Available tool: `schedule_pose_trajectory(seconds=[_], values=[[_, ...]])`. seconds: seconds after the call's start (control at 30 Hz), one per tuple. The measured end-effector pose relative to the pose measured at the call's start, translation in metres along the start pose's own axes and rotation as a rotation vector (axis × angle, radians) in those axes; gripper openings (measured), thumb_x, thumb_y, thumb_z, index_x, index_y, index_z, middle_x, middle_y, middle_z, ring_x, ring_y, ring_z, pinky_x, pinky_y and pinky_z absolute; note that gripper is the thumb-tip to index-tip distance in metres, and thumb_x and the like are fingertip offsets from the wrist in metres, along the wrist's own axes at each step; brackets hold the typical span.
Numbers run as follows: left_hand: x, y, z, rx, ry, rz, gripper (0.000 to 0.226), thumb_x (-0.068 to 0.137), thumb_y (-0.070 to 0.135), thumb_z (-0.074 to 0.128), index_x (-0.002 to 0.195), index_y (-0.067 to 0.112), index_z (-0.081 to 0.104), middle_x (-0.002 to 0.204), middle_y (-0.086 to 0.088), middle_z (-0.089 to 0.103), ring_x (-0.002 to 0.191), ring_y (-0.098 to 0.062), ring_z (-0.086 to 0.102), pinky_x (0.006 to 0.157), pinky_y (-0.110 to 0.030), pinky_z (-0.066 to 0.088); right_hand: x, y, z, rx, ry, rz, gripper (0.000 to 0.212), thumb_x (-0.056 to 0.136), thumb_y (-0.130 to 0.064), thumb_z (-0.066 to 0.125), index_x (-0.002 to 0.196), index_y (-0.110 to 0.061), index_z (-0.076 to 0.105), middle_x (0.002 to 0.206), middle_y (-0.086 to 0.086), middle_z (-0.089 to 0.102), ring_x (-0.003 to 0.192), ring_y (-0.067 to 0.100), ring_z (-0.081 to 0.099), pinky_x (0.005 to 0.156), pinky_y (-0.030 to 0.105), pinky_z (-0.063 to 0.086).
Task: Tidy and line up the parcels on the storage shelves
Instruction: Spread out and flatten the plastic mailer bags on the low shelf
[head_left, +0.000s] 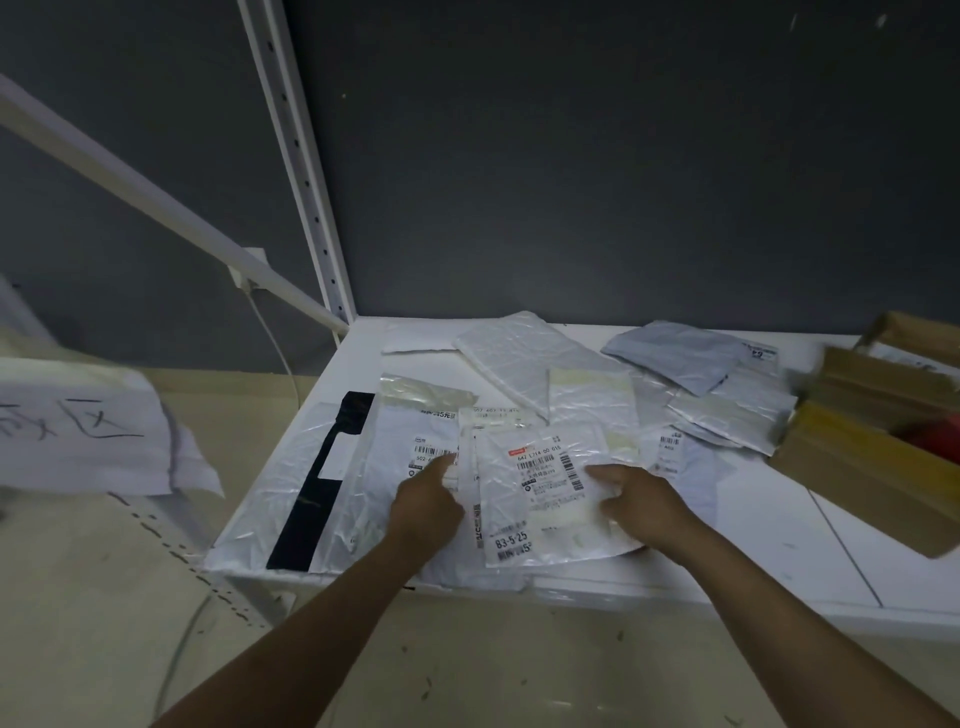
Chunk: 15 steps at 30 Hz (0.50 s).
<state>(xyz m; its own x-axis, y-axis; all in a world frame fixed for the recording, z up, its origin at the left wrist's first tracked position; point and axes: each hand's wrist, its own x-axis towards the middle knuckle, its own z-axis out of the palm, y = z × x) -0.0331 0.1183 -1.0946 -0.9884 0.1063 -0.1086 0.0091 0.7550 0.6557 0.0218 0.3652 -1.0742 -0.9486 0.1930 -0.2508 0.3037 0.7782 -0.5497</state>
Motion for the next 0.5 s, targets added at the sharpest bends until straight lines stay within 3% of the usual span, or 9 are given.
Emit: schedule_pose_trajectory(seconds=[0.07,0.23,0.37,0.5], values=[[-0.001,0.0,-0.003,-0.078,0.037,-0.047,0.057,0.081,-0.004,0.056,0.135,0.014,0.052,0.102,-0.008,0.069,0.093,-0.022,0.066,0.086,-0.033,0.055,0.003,-0.002,0.004,-0.044,-0.003,-0.001,0.052,0.09,-0.008,0.053,0.139,-0.027,0.05,0.146,-0.002,0.047,0.129,0.019,0.048,0.102,0.027,0.039],[-0.011,0.01,0.001,0.01,-0.041,-0.058,0.054,0.082,0.017,0.072,0.13,0.012,0.05,0.108,-0.005,0.067,0.087,-0.013,0.057,0.076,-0.019,0.044,0.004,-0.001,0.009,-0.207,-0.016,0.018,0.048,0.094,-0.016,0.047,0.14,-0.031,0.049,0.142,-0.001,0.051,0.126,0.021,0.051,0.1,0.031,0.044],[-0.013,0.014,0.011,0.0,-0.038,-0.131,0.052,0.077,0.033,0.077,0.12,0.013,0.056,0.116,-0.004,0.066,0.103,-0.021,0.062,0.089,-0.032,0.051,-0.001,0.007,0.004,-0.307,0.008,0.033,0.049,0.095,-0.017,0.045,0.141,-0.032,0.047,0.139,0.001,0.054,0.122,0.021,0.054,0.096,0.031,0.046],[-0.009,0.014,0.009,-0.043,0.038,-0.122,0.031,0.083,0.026,0.072,0.109,0.011,0.067,0.113,-0.003,0.068,0.097,-0.018,0.065,0.079,-0.023,0.049,-0.004,0.011,-0.003,-0.208,-0.01,-0.001,0.048,0.094,-0.013,0.05,0.14,-0.03,0.049,0.139,0.002,0.054,0.122,0.021,0.053,0.098,0.028,0.043]])
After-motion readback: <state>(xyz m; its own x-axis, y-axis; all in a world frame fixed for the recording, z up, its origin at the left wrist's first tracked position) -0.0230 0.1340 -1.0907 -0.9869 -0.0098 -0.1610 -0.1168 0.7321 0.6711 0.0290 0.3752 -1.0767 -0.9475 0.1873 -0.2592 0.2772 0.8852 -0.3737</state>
